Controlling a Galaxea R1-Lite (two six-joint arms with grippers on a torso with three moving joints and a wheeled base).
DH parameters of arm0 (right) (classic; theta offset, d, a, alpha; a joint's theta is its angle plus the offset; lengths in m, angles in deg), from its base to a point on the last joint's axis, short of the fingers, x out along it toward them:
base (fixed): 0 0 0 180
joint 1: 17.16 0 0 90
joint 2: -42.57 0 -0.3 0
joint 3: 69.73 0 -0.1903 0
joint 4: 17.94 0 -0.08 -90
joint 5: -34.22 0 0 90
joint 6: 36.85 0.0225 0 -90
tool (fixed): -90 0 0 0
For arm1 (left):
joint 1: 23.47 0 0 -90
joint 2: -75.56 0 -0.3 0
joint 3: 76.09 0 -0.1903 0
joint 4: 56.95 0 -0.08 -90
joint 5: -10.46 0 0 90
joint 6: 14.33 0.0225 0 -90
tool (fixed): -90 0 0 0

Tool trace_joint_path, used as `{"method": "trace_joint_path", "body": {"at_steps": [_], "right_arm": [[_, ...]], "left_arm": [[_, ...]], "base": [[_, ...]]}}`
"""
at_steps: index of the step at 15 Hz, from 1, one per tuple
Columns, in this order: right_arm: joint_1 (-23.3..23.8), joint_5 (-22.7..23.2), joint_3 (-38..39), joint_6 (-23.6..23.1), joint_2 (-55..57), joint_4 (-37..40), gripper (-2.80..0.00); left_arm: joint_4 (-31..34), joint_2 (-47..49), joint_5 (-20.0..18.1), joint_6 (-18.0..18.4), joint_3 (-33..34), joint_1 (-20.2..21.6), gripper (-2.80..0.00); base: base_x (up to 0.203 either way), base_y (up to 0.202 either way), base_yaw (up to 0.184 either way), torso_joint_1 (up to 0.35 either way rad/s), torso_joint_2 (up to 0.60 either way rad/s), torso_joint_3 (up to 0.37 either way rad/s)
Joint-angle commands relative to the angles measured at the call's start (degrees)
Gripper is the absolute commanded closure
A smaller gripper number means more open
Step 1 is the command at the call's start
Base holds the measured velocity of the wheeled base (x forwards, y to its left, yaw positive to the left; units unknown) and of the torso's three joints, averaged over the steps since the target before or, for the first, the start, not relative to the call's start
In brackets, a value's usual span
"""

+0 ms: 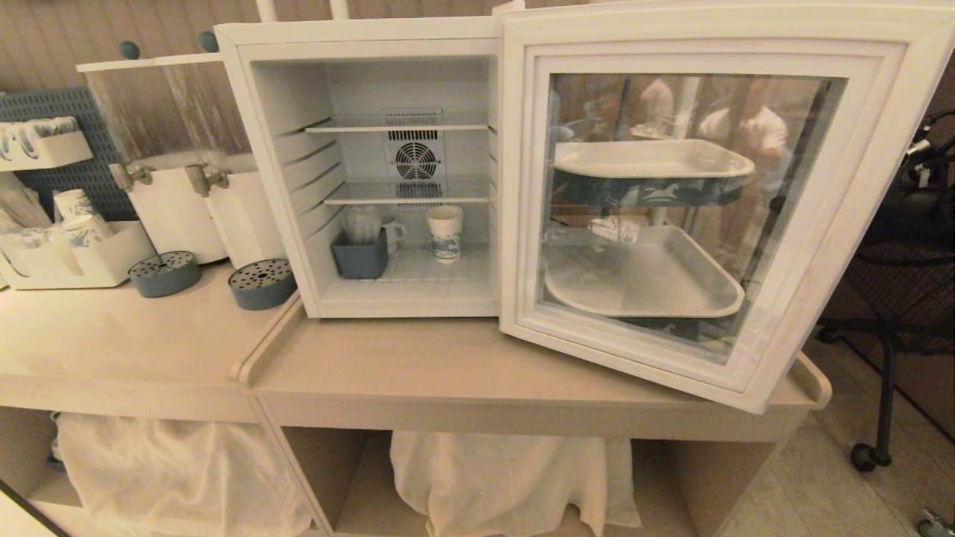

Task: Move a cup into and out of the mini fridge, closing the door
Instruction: Close the freezer door

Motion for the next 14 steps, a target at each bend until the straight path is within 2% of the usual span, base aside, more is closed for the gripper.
{"method": "trace_joint_path", "body": {"at_steps": [1,5,9,14], "right_arm": [[-4.03,-3.25,3.87,0.32,-5.67,-0.11,0.00],[-15.15,-15.50,8.39,4.21,-12.46,-0.17,0.00],[-26.35,-28.63,10.75,4.50,-16.78,1.35,0.00],[-36.71,-38.52,10.87,3.63,-19.39,4.87,0.00]], "left_arm": [[-0.01,-0.01,0.01,-0.10,0.01,0.08,0.00],[-0.01,-0.01,0.01,-0.19,0.01,0.01,0.00],[-0.01,-0.01,0.01,-0.19,0.01,0.09,0.00],[-0.10,-0.01,0.01,-0.19,0.01,0.00,0.00]], "base": [[0.000,0.000,0.000,0.000,0.00,0.000],[0.000,0.000,0.000,0.000,0.00,0.000],[0.000,0.000,0.000,0.000,0.00,0.000],[0.000,0.000,0.000,0.002,0.01,-0.008]]}}
